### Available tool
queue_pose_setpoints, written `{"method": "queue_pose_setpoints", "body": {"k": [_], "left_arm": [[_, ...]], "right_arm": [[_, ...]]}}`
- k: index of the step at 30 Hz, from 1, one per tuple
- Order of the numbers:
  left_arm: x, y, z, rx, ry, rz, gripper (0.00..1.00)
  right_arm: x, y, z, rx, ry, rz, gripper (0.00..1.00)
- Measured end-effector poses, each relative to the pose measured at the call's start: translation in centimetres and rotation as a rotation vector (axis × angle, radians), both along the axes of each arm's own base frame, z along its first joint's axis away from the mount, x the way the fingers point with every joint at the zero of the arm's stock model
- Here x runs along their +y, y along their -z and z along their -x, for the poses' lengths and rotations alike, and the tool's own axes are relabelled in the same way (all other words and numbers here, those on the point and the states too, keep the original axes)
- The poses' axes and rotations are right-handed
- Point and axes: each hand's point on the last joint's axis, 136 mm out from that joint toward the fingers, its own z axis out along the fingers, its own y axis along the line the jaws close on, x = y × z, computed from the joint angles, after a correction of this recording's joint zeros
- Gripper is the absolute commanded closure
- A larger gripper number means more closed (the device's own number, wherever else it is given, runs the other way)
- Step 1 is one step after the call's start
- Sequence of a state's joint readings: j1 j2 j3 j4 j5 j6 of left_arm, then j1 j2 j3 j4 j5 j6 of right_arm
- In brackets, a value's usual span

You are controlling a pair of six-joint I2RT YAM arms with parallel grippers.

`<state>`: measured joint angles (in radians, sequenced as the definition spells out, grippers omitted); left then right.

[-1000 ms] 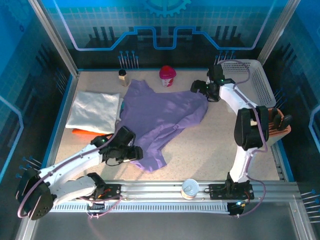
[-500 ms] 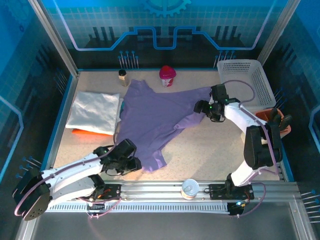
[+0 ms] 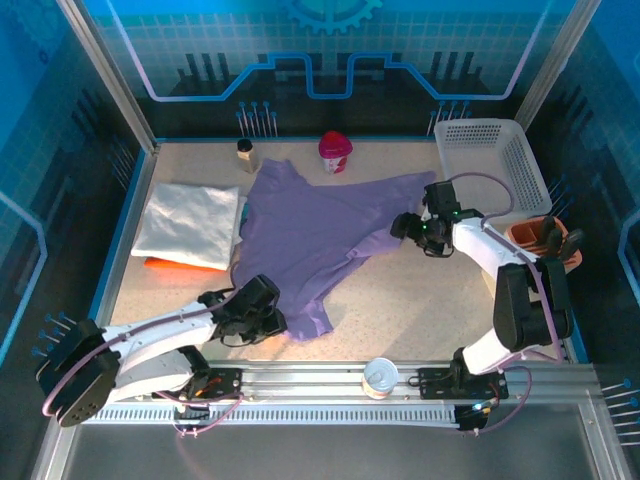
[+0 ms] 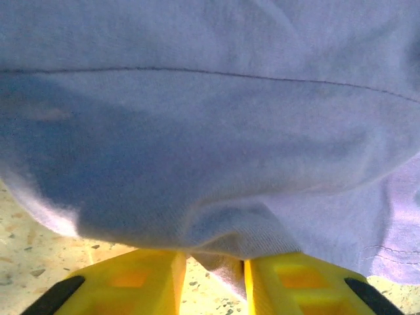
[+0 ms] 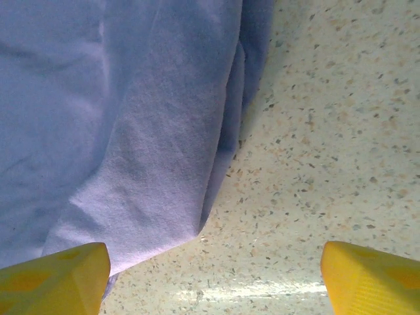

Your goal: Fold and stack the t-shirts

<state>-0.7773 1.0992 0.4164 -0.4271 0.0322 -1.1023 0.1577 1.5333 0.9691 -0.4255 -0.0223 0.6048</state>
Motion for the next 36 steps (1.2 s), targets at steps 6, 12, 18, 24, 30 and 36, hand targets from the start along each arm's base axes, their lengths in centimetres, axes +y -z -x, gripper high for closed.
{"method": "queue_pose_setpoints", "body": {"k": [6,12,18,24,30,36], "left_arm": [[0.1,-1.2,-0.5,-0.003,0.041,-0.052,1.0],[-0.2,-6.8,-1.4,-0.054,0.134,-0.085,1.0],[3.4,-8.0,0.8,-0.009,0.163,-0.198,1.0],[5.0,-7.1,2.2,0.037,0.163,-0.246,1.0],[5.1,-6.6,2.3,0.047,0.163,-0.252,1.0],[4.9,-5.9,2.2,0.058,0.165,-0.257,0.99]], "right_arm": [[-1.7,0.4,0.3,0.014,0.049,0.083,0.17],[-3.3,0.9,1.1,0.048,0.079,0.169,0.3],[-3.0,2.3,-0.1,0.082,0.07,0.147,0.55],[-0.8,3.8,-1.4,0.094,0.021,0.039,0.43],[1.2,4.1,-2.3,0.075,-0.01,-0.056,0.48],[2.6,4.5,-2.5,0.09,-0.019,-0.105,0.86]]}}
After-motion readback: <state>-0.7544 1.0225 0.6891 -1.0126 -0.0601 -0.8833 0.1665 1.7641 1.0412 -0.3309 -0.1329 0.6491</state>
